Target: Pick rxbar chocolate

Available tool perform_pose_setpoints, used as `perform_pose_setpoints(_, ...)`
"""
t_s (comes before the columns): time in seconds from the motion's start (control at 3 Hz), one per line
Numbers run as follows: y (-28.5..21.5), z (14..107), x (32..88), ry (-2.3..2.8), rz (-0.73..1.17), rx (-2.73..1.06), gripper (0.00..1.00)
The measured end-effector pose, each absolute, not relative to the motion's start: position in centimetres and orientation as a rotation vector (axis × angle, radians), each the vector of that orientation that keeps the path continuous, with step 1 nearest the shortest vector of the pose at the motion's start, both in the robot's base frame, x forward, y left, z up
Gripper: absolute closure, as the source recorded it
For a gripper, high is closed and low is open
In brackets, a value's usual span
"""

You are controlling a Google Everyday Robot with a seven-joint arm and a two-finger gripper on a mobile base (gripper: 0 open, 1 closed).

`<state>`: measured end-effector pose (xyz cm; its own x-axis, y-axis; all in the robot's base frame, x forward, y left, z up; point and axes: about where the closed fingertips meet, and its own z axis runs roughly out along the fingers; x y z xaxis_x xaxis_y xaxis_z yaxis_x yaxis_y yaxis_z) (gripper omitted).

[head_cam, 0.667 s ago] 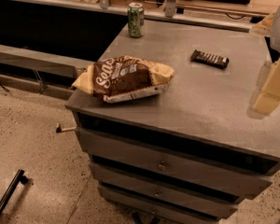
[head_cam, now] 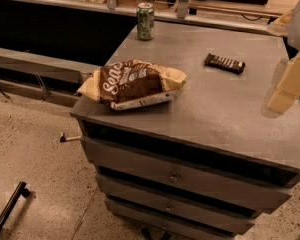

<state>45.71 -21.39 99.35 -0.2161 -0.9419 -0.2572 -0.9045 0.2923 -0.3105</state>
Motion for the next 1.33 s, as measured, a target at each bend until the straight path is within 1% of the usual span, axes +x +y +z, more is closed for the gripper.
perform_pose_setpoints(0.33, -22.5, 99.7, 50.4, 2.144, -0.088, -1.58, 0.0)
perform_pose_setpoints(0.67, -23.5, 100.1, 55.9, 2.107, -0.013, -1.473, 0.0)
perform_pose_setpoints(1.0, -24.1, 98.6, 61.6, 2.082, 0.092, -1.383, 0.0)
perform_pose_setpoints(1.33, -24.1, 98.6, 61.6, 2.082, 0.093, -1.383, 0.0)
